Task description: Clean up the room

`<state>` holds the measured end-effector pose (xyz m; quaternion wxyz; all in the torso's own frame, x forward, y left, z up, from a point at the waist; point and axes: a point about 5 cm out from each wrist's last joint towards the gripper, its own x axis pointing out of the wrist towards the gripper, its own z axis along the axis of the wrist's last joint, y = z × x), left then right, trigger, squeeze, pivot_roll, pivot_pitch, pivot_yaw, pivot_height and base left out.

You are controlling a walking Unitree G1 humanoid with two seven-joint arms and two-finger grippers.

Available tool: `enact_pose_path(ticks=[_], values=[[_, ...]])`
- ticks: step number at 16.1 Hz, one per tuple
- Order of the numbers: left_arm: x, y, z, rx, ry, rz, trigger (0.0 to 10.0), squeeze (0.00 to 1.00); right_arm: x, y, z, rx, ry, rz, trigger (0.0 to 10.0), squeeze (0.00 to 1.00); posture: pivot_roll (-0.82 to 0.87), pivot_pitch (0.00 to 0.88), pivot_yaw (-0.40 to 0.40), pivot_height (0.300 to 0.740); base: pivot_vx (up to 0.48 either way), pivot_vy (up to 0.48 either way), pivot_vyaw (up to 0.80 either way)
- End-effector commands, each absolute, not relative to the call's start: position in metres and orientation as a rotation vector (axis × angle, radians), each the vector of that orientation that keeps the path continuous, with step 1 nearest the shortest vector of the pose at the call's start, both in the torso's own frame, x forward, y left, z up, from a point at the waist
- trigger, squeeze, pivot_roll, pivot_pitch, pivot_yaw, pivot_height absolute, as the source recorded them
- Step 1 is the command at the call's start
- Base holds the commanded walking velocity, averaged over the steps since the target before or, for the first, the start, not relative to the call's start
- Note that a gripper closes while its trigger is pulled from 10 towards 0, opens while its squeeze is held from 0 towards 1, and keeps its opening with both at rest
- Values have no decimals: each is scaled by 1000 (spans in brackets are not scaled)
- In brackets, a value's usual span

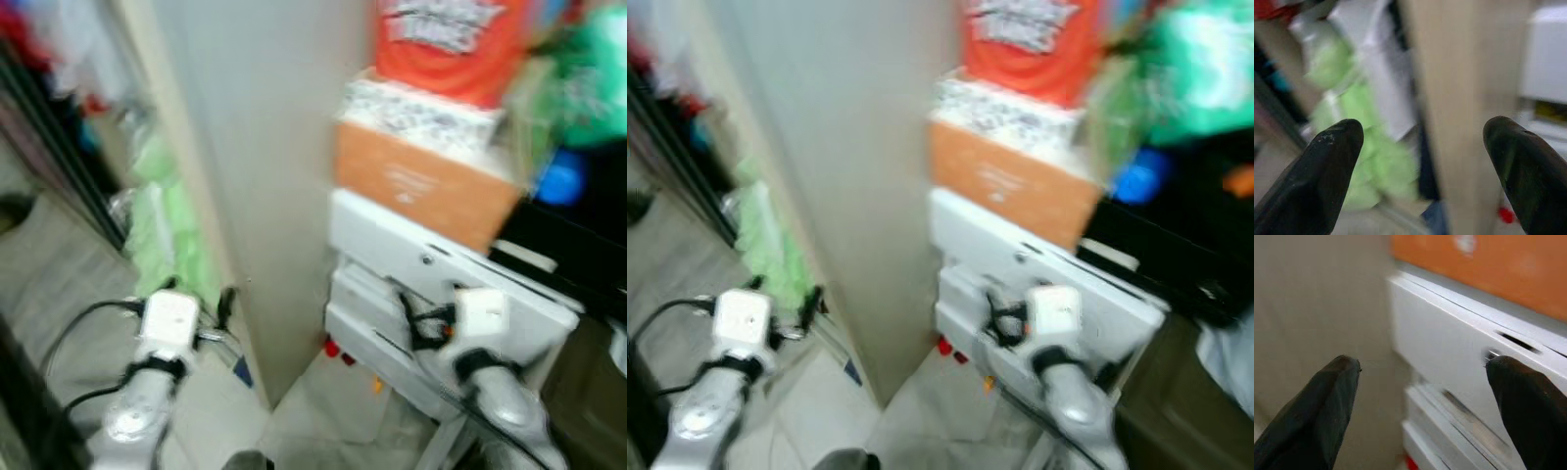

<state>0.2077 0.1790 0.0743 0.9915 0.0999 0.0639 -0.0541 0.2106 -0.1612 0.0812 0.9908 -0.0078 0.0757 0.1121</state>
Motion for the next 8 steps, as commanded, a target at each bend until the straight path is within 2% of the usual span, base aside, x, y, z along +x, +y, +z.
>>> enact_pose_path(ticks=[1, 3, 8], values=[[206, 174, 78, 172, 127, -127, 10000, 0, 206, -172, 79, -35, 172, 204, 10000, 0, -40, 0, 2, 740, 0, 0, 775], [195, 172, 78, 157, 139, -173, 10000, 0, 201, -178, 78, -42, 183, 200, 10000, 0, -34, 0, 2, 740, 0, 0, 769], [176, 189, 75, 212, 164, -76, 10000, 0, 176, -183, 77, -19, 228, 251, 10000, 0, -27, 0, -1, 740, 0, 0, 769]])
